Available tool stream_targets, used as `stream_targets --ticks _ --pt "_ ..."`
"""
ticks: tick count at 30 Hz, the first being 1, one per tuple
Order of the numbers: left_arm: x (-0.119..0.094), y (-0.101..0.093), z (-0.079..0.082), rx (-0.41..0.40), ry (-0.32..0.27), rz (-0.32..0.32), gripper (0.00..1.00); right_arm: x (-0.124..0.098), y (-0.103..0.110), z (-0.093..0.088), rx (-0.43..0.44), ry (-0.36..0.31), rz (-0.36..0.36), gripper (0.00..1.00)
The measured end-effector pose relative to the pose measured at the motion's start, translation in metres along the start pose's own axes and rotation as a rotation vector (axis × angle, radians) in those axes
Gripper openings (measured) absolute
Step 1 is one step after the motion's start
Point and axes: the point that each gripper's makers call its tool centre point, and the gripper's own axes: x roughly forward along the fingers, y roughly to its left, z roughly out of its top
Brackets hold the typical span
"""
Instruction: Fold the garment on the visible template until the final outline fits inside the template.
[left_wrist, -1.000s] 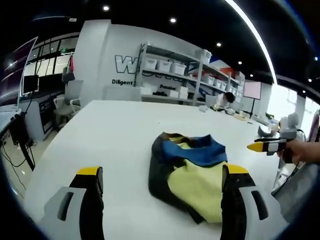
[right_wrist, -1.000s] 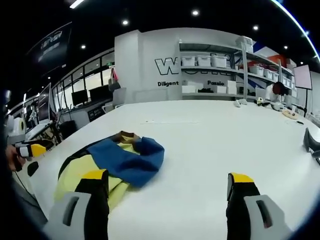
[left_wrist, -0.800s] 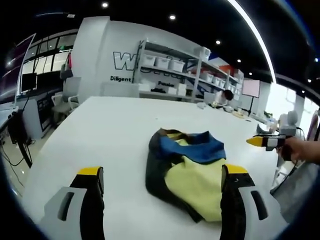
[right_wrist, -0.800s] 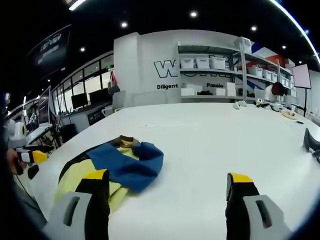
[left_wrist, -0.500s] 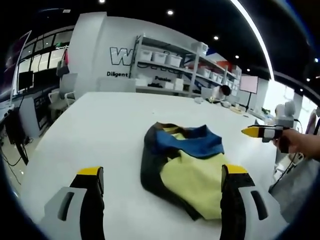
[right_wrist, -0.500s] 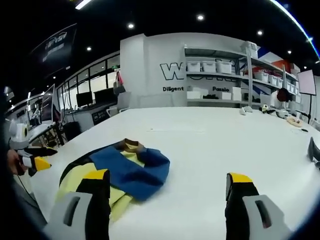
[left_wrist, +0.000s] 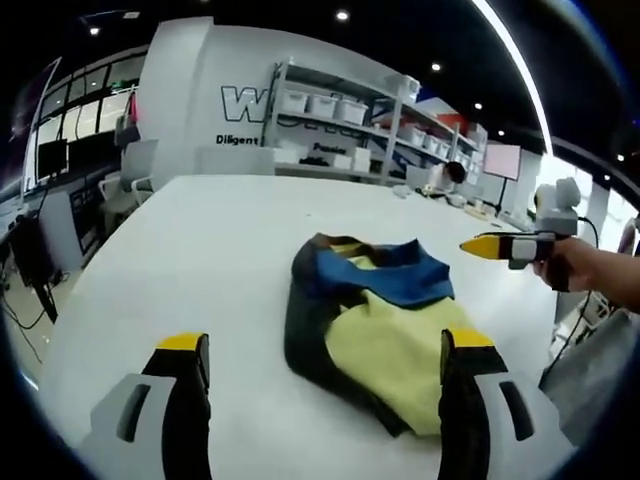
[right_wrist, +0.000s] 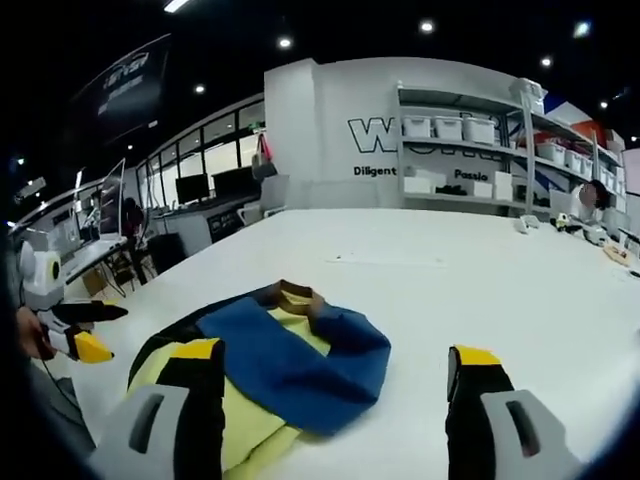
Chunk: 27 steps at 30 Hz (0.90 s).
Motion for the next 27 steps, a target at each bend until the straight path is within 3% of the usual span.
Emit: stream_targets --ticks 3,7,13,21,25,27 --pt "0.004 0.007 0.004 -0.015 -0.011 0.008 0.88 0.026 0.023 -0.006 -0.031 0.031 0.077 0.90" --pt "0.005 0.001 0.010 -0.010 -0.036 -0.014 0.88 0.035 0.042 -0.002 -0.073 0.026 0.149 0.79" --pt "0.007 -0.003 0.004 0.019 -0.011 -0.021 0.87 0.048 0.061 -0.004 -0.111 0.044 0.192 0.80" --pt "0.010 0.001 -0.003 0.001 0.015 -0.018 0.84 0.069 0.085 -0.025 -0.182 0.123 0.245 0.75" --pt "0.011 -0.001 -0.009 0.006 0.036 -0.019 0.84 0.073 0.095 -0.025 -0.128 0.141 0.259 0.73" --pt "0.012 -0.002 -0.015 0.000 0.058 -0.028 0.83 0.077 0.104 -0.026 -0.163 0.149 0.277 0.69"
